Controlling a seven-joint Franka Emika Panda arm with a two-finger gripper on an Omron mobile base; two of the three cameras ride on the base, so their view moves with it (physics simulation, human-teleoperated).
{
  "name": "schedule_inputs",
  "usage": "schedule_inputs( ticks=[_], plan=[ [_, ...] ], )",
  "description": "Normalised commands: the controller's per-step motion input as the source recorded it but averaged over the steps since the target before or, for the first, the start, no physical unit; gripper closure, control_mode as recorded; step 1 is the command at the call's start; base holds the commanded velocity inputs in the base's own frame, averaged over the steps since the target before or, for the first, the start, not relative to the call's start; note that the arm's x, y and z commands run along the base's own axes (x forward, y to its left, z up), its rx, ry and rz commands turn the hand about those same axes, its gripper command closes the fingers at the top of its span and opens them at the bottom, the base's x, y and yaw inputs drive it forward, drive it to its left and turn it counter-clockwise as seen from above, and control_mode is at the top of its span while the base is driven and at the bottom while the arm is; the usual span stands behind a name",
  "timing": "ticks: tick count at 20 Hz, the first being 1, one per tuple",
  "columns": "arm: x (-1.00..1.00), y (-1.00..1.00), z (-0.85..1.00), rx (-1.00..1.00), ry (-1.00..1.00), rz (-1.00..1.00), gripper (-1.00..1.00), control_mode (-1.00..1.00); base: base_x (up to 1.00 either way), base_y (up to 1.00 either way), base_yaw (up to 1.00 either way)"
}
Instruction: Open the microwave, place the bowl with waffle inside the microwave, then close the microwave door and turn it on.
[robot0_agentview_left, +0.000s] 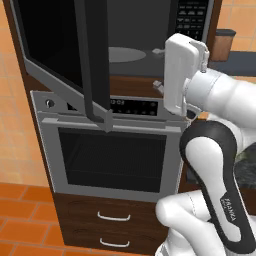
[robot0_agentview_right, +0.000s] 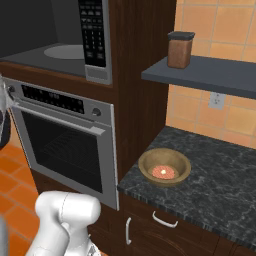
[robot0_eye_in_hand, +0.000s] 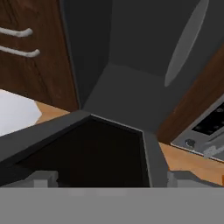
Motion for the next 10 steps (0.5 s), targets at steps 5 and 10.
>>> schedule_inputs(
  ticks=[5, 10],
  plan=[
    [0.55, 0.66, 0.02, 0.04, 0.13, 0.48, -1.00, -1.00, 0.00, 0.00, 0.00],
    [0.43, 0.80, 0.00, 0.00, 0.01, 0.30, -1.00, -1.00, 0.00, 0.00, 0.00]
  ],
)
